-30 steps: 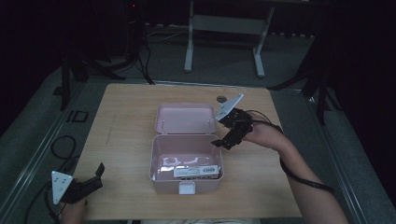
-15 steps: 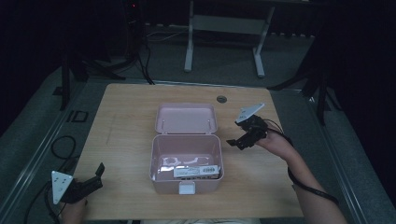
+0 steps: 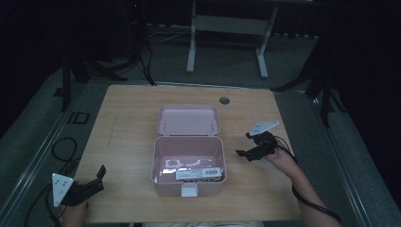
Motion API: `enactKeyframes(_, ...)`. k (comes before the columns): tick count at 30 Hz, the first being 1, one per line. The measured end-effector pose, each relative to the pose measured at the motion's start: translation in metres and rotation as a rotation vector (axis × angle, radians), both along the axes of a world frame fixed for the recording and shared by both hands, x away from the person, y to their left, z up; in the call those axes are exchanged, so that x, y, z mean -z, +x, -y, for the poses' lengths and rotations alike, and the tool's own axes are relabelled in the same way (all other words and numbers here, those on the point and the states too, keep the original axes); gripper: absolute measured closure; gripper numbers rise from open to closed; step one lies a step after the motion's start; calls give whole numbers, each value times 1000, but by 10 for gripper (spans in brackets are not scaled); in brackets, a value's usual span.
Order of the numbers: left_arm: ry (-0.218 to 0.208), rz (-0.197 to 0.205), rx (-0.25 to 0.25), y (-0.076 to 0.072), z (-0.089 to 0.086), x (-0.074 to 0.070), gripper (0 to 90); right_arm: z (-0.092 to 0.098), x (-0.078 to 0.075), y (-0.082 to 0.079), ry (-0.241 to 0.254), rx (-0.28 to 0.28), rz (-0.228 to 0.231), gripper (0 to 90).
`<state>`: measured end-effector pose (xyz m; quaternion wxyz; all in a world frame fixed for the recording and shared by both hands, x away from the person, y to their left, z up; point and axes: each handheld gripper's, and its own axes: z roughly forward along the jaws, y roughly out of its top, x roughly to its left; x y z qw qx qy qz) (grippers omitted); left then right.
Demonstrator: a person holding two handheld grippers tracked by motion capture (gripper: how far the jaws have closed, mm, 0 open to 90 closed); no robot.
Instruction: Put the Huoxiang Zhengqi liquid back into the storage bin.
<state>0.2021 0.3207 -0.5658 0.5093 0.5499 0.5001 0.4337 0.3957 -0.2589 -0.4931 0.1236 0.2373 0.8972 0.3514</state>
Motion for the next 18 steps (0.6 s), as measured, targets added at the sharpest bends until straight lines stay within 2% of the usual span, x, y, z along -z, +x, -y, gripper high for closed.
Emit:
enactKeyframes(6, 1, 0, 0, 0, 0, 0, 2, 15, 15, -6, 84, 51, 11, 131)
enactKeyframes(7, 1, 0, 0, 0, 0, 0, 2, 17, 17, -7, 90, 58, 9, 130)
enactKeyframes(9, 0, 0, -1, 0, 0, 0, 2, 22, 21, -10, 103, 77, 37, 130)
enactKeyframes(13, 2, -1, -1, 0, 0, 0, 2, 33, 27, -14, 132, 135, 64, 127)
enactKeyframes(18, 2, 0, 0, 0, 0, 0, 2, 47, 36, -17, 142, 207, 65, 127)
